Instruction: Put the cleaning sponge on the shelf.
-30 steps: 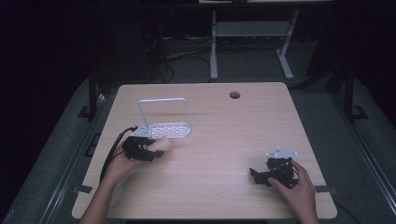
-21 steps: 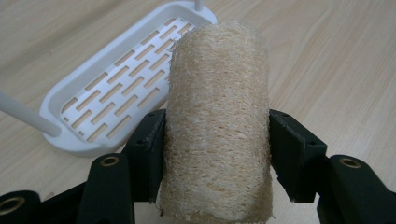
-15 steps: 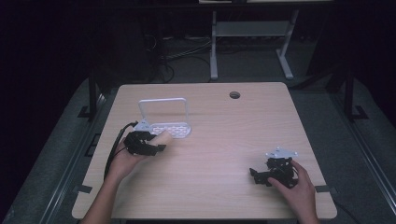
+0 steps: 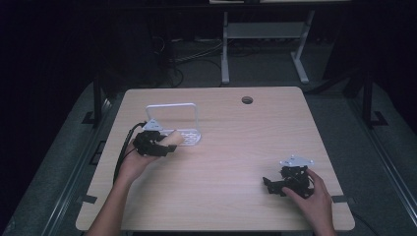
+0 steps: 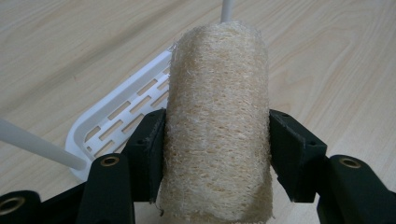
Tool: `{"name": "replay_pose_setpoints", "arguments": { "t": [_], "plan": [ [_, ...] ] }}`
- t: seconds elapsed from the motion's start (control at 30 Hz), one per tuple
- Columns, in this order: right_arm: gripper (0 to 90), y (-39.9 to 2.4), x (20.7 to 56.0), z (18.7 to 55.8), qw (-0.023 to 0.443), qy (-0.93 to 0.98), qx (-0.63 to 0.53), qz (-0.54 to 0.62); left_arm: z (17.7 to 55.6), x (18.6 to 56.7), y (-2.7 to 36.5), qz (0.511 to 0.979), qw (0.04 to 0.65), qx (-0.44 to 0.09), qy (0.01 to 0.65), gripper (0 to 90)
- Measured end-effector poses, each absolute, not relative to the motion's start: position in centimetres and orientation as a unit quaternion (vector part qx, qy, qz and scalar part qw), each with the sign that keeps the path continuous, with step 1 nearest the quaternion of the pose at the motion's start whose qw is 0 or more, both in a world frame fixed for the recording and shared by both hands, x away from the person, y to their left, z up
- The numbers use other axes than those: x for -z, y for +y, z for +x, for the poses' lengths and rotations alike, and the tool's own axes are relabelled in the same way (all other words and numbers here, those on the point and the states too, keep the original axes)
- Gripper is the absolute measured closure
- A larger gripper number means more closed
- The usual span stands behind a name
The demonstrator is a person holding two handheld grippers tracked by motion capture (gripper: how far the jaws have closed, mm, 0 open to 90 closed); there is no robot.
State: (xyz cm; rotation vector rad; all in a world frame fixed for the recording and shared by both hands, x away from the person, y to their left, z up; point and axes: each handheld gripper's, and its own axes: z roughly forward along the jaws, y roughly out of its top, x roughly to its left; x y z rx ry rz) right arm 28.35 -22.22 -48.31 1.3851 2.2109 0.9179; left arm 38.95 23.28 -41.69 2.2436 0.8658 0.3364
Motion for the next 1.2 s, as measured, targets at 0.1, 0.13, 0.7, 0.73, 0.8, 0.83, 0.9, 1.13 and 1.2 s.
{"name": "replay_pose_setpoints", "arguments": {
  "t": [0.1,0.13,0.7,0.73,0.8,0.83,0.9,1.13,1.2],
  "plan": [
    [0.0,-22.2,48.3,28.4,0.187,0.785,-0.326,0.492,39.1,41.6,23.1,0.866,0.348,-0.133,0.335,41.3],
    [0.0,-22.2,48.3,28.3,0.187,0.785,-0.326,0.492,39.4,41.6,23.0,0.865,0.349,-0.132,0.335,41.3],
    [0.0,-22.2,48.3,28.4,0.187,0.785,-0.326,0.492,41.4,42.6,21.4,0.865,0.336,-0.139,0.347,41.3],
    [0.0,-22.2,48.3,28.4,0.187,0.785,-0.326,0.492,41.6,42.6,21.3,0.865,0.335,-0.139,0.345,41.3],
    [0.0,-22.2,48.3,28.4,0.187,0.785,-0.326,0.492,41.8,42.6,21.1,0.867,0.334,-0.140,0.343,41.3],
    [0.0,-22.2,48.3,28.4,0.187,0.785,-0.326,0.492,42.0,42.7,20.9,0.867,0.333,-0.141,0.343,41.3],
    [0.0,-22.2,48.3,28.4,0.187,0.785,-0.326,0.492,42.2,42.8,20.7,0.866,0.336,-0.142,0.344,41.3],
    [0.0,-22.2,48.3,28.4,0.187,0.785,-0.326,0.492,42.9,43.7,19.9,0.871,0.326,-0.137,0.341,41.2],
    [0.0,-22.2,48.3,28.4,0.187,0.785,-0.326,0.492,43.0,43.7,19.7,0.873,0.321,-0.139,0.341,41.2]
  ]
}}
